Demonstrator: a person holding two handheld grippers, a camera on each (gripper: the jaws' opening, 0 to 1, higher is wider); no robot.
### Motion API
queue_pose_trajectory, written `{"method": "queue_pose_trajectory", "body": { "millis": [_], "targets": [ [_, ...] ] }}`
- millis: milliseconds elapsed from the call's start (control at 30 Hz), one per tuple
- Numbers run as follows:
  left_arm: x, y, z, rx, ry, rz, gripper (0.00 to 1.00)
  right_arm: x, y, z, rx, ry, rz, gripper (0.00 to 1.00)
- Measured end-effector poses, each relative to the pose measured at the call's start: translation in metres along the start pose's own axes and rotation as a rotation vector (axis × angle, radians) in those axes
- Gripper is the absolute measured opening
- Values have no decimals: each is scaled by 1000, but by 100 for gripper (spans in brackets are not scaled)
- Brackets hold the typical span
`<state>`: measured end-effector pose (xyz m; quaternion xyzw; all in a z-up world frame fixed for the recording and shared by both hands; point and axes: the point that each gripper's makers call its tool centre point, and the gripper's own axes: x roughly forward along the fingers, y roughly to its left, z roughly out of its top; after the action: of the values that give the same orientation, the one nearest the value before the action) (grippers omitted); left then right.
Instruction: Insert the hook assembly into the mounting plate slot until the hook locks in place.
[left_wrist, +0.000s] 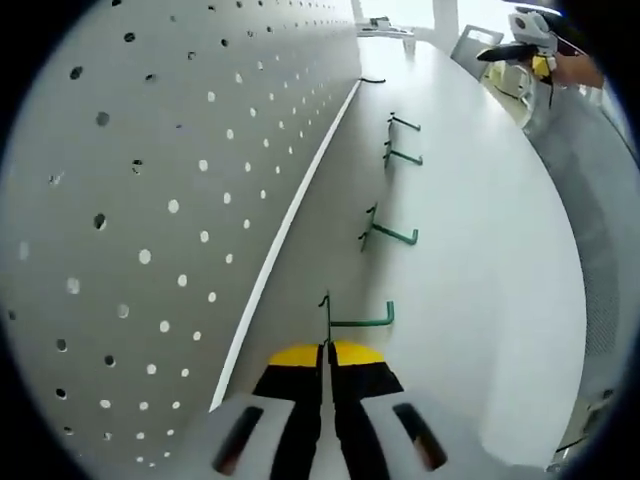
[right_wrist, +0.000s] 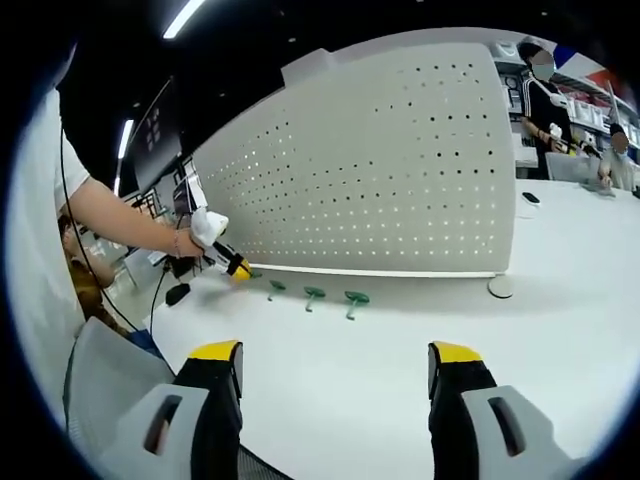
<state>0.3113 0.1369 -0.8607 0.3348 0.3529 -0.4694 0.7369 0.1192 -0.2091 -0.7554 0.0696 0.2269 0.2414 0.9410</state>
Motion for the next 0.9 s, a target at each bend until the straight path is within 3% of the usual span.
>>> {"method": "queue_pose_trajectory", "body": {
  "millis": [900],
  "targets": [
    [-45, 3, 46, -109, -231, 127, 1, 4, 11, 16, -10, -53, 40, 73]
  ]
}}
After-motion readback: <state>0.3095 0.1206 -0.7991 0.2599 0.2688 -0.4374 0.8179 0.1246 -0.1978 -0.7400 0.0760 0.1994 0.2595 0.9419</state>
